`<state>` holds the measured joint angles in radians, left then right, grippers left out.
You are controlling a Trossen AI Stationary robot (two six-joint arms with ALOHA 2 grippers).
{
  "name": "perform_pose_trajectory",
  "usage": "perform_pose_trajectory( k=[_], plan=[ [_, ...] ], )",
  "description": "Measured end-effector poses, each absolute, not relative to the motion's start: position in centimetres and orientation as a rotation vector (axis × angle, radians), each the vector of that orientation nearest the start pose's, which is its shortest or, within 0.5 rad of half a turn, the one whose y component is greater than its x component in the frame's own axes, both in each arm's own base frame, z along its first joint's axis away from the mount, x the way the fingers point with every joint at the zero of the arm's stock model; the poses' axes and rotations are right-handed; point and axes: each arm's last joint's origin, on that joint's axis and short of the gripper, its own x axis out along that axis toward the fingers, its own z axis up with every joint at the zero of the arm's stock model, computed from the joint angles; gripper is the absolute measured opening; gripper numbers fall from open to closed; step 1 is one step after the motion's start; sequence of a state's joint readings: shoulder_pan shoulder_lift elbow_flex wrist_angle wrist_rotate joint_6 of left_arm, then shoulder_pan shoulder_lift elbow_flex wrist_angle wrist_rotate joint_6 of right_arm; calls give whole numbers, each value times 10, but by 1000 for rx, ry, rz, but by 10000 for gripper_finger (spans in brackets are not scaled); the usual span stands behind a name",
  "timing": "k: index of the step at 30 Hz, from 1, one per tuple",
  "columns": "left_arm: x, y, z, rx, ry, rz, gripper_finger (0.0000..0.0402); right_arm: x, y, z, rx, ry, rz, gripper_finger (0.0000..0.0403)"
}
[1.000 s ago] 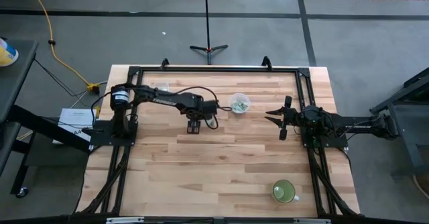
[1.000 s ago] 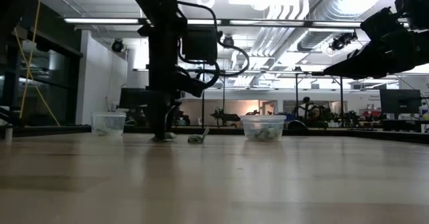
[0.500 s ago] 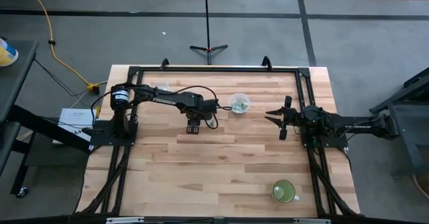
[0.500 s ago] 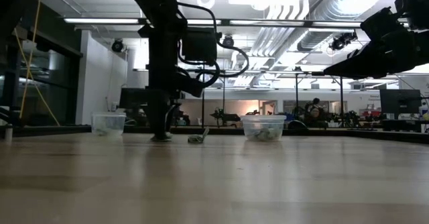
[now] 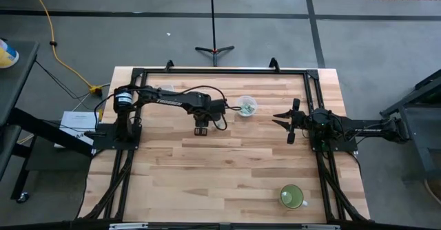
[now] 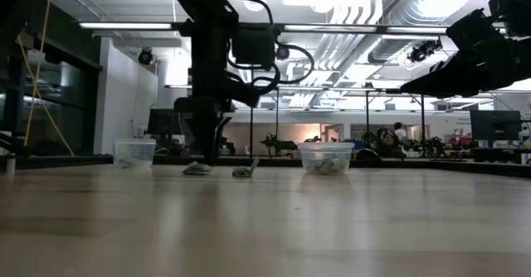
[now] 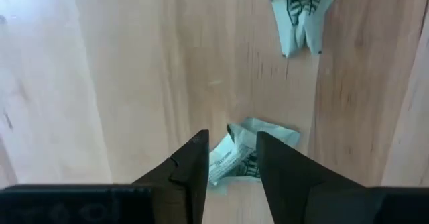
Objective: Pick and place Stevia / Truvia into bins
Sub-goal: Put the stevia packet into the top transparent container
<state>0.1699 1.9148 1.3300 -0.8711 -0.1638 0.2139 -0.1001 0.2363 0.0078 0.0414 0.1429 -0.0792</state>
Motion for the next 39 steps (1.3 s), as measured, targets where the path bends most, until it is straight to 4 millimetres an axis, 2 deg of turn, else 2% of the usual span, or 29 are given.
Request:
perform_pose_trajectory(
  k=[9, 21, 28, 39],
  plan=[
    [348, 63, 170, 138, 1518, 63, 161, 109, -15, 150, -83, 197, -235, 83],
    [346, 64, 165, 151, 1517, 98, 227, 109, -15, 150, -83, 197, -235, 83],
    [349, 64, 166, 149, 1486, 108, 229, 109, -15, 150, -83, 197, -235, 83],
    [351, 65, 155, 158, 1523, 112, 229, 109, -15, 150, -83, 197, -235, 83]
  ],
)
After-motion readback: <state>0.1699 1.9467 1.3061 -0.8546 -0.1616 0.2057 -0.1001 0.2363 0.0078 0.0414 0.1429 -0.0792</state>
